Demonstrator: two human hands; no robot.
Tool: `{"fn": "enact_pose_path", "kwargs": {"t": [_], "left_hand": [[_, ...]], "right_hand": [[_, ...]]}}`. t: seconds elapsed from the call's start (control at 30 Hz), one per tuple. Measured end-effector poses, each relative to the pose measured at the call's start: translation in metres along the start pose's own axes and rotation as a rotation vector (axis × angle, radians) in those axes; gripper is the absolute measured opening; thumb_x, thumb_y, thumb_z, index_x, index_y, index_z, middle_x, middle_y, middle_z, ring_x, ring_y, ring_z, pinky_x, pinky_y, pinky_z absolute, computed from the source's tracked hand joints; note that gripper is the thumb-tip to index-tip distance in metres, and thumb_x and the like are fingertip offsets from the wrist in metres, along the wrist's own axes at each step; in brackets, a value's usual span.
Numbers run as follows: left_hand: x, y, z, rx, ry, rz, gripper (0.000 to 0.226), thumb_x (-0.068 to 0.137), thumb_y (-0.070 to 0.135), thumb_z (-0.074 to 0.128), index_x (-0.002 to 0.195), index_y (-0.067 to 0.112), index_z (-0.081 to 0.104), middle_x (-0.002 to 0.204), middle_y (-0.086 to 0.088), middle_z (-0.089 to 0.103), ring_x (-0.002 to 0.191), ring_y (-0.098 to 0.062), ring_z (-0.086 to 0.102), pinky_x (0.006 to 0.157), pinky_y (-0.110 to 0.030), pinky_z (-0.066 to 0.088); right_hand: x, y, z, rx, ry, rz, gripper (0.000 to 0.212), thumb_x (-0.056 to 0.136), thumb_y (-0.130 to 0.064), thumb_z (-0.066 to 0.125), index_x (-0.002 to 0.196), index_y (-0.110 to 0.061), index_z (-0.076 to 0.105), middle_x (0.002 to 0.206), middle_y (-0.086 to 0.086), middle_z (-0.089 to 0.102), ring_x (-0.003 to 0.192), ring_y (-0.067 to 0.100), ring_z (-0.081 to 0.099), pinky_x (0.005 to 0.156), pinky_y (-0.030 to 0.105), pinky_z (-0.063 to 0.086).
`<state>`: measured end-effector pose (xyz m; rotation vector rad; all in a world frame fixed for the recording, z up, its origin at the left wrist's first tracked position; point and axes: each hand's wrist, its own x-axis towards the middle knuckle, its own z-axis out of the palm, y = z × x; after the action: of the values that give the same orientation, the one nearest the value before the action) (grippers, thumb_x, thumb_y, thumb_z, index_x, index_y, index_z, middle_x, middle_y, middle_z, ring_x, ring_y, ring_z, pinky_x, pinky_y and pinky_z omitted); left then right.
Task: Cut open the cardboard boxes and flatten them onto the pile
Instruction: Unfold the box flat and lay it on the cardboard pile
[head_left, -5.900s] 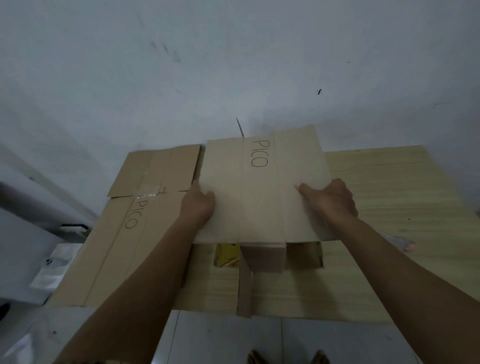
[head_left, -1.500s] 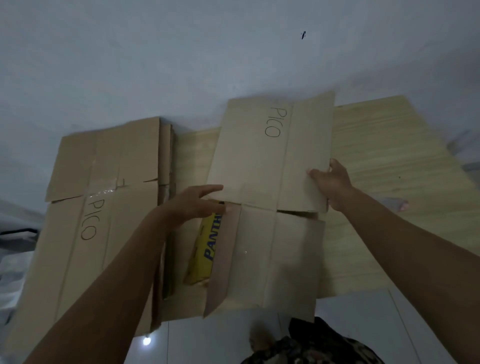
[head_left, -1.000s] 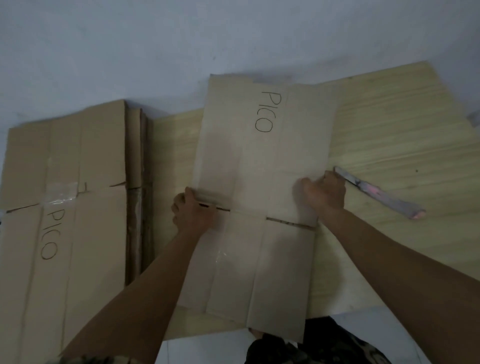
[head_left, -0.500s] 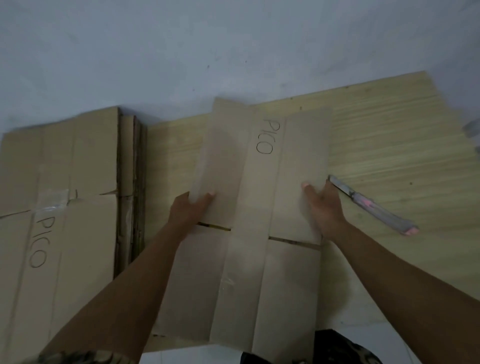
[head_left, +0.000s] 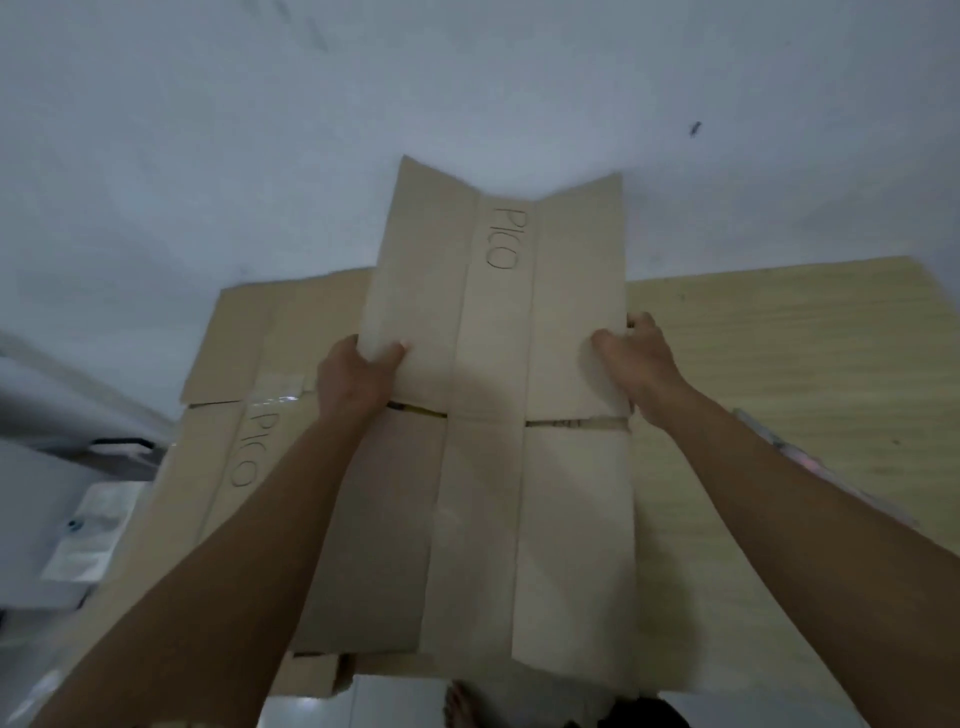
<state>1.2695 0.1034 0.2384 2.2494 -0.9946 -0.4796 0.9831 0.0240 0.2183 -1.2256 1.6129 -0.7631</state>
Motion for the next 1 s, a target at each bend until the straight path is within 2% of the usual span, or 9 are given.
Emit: {"fn": "enact_pose_path", "kwargs": {"t": [0.13,0.27,0.37,0.47,0.6,0.7,0.83,0.93,1.0], "left_hand": [[0.018,-0.038,-0.076,-0.012,0.08,-0.044,0.06,0.087,0.05,0.073,0.125,0.003,0.068,0.123,-0.018,0.069,0.114,-0.036,0.064,0.084,-0.035,0.047],[0.035,-0.099,-0.138,-0.013,0.092,-0.113,0.063,0.086,0.049,0.076,0.124,0.001,0.067,0.123,-0.02,0.068,0.114,-0.038,0.064,0.09,-0.04,0.051],[0.048,-0.155,-0.173,-0.009,0.095,-0.169,0.064,0.083,0.055,0.076,0.119,0.002,0.069,0.118,-0.019,0.07,0.11,-0.037,0.064,0.091,-0.042,0.053],[0.056,-0.201,-0.184,0.026,0.095,-0.184,0.059,0.085,0.054,0.073,0.114,0.003,0.067,0.114,-0.019,0.069,0.106,-0.038,0.064,0.086,-0.041,0.05],[0.069,-0.243,-0.175,0.028,0.094,-0.195,0.055,0.089,0.05,0.071,0.113,0.002,0.063,0.112,-0.018,0.067,0.103,-0.037,0.063,0.078,-0.036,0.043],[0.083,-0.265,-0.163,0.099,0.101,-0.224,0.062,0.09,0.056,0.068,0.119,0.002,0.061,0.116,-0.018,0.064,0.108,-0.038,0.061,0.082,-0.04,0.043],[0.107,-0.287,-0.145,0.213,0.072,-0.217,0.074,0.089,0.064,0.062,0.13,0.002,0.054,0.133,-0.024,0.051,0.122,-0.043,0.051,0.1,-0.05,0.043],[0.124,-0.289,-0.132,0.222,0.017,-0.162,0.079,0.089,0.066,0.059,0.146,0.013,0.04,0.142,-0.02,0.049,0.131,-0.041,0.046,0.105,-0.053,0.04],[0.132,-0.289,-0.123,0.334,-0.009,-0.081,0.083,0.091,0.071,0.051,0.155,0.024,0.027,0.154,-0.016,0.039,0.141,-0.039,0.036,0.112,-0.057,0.03]], "right_hand": [[-0.031,-0.038,0.062,-0.039,-0.103,-0.12,0.032,0.093,-0.02,0.059,0.125,-0.018,0.058,0.118,0.005,0.067,0.106,0.025,0.064,0.095,0.041,0.053],[-0.073,-0.058,0.142,-0.014,-0.102,-0.15,0.038,0.094,-0.015,0.055,0.131,-0.015,0.058,0.121,0.007,0.067,0.108,0.027,0.063,0.087,0.031,0.049],[-0.104,-0.057,0.203,-0.015,-0.112,-0.18,0.05,0.094,-0.011,0.05,0.143,-0.017,0.047,0.125,0.006,0.065,0.111,0.027,0.061,0.082,0.027,0.041],[-0.124,-0.048,0.254,-0.081,-0.108,-0.208,0.058,0.097,-0.01,0.046,0.153,-0.021,0.037,0.141,0.005,0.058,0.123,0.027,0.056,0.092,0.025,0.04],[-0.124,-0.033,0.303,-0.217,-0.087,-0.241,0.053,0.098,-0.011,0.043,0.151,-0.02,0.043,0.148,0.006,0.052,0.134,0.028,0.049,0.106,0.03,0.036],[-0.117,-0.027,0.324,-0.36,-0.057,-0.231,0.05,0.101,-0.017,0.041,0.151,-0.024,0.041,0.139,0.01,0.052,0.126,0.03,0.05,0.101,0.037,0.04],[-0.106,-0.025,0.336,-0.653,0.017,-0.258,0.048,0.101,-0.036,0.044,0.147,-0.025,0.038,0.13,0.013,0.047,0.118,0.033,0.048,0.095,0.043,0.038],[-0.1,-0.022,0.346,-0.652,-0.049,-0.177,0.078,0.089,-0.066,0.053,0.15,-0.026,0.026,0.142,0.011,0.032,0.127,0.034,0.045,0.098,0.046,0.043],[-0.096,-0.019,0.356,-0.686,-0.066,-0.148,0.095,0.083,-0.075,0.054,0.155,-0.025,0.017,0.158,0.01,0.015,0.139,0.035,0.035,0.106,0.048,0.04]]}}
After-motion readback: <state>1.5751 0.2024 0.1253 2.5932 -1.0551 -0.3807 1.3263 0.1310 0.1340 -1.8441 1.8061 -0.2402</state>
